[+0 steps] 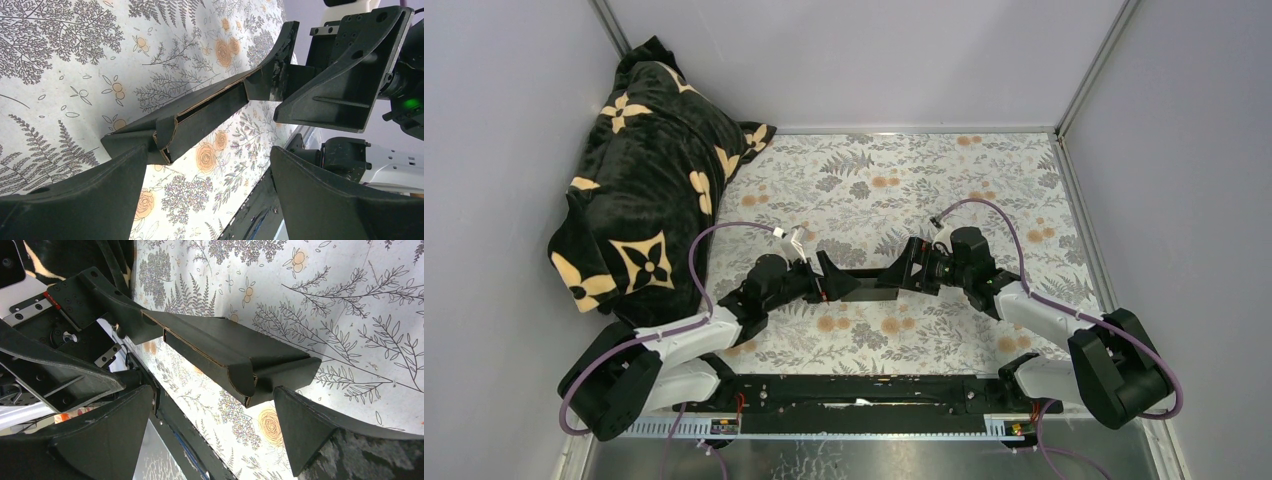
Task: Fold the paper box
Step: Adjust the paper box at the center of the board.
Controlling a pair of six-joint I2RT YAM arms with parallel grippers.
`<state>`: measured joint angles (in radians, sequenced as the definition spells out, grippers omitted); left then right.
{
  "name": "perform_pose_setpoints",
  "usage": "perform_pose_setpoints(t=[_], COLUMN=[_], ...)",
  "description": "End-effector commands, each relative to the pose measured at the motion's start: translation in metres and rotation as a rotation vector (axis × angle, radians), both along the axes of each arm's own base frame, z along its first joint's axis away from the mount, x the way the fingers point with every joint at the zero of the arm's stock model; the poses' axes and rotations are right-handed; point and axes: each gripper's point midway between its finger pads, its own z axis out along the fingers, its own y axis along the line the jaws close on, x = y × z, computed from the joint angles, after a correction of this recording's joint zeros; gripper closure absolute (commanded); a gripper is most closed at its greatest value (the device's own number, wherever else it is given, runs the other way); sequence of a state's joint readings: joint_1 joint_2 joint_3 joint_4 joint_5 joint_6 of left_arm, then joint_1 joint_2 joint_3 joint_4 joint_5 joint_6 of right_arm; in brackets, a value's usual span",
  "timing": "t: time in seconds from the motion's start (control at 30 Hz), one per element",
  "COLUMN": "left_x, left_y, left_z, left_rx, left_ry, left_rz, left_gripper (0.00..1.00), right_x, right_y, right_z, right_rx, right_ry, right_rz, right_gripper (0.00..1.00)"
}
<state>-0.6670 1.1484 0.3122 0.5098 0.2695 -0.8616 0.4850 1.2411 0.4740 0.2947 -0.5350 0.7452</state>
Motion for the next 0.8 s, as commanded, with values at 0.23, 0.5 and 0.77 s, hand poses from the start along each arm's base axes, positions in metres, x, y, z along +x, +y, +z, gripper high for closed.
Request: perform_pose_setpoints(t=[0.23, 0.5, 0.77], left_x=[0.005, 0.0, -0.007], left_y=[0.001, 0.005, 0.019], left_z=[0.016, 0.016, 0.023], left_rx=[-0.011, -0.003, 0.048], left_ry=[-0.055, -0.042, -0.048], left_rz=[0.003, 0.005, 0.029], left_gripper=[0.01, 0.01, 0.01], right_x=[0.006, 0.003, -0.002], right_y=[-0.001, -0.008, -0.03], right_z=[0.021, 0.023, 0.03], right_rx=[-0.009, -0.048, -0.188], right_ry=[-0.078, -0.094, -0.104], right_rz=[0.011, 0.013, -0.015], right_gripper=[0.0, 0.0, 0.0])
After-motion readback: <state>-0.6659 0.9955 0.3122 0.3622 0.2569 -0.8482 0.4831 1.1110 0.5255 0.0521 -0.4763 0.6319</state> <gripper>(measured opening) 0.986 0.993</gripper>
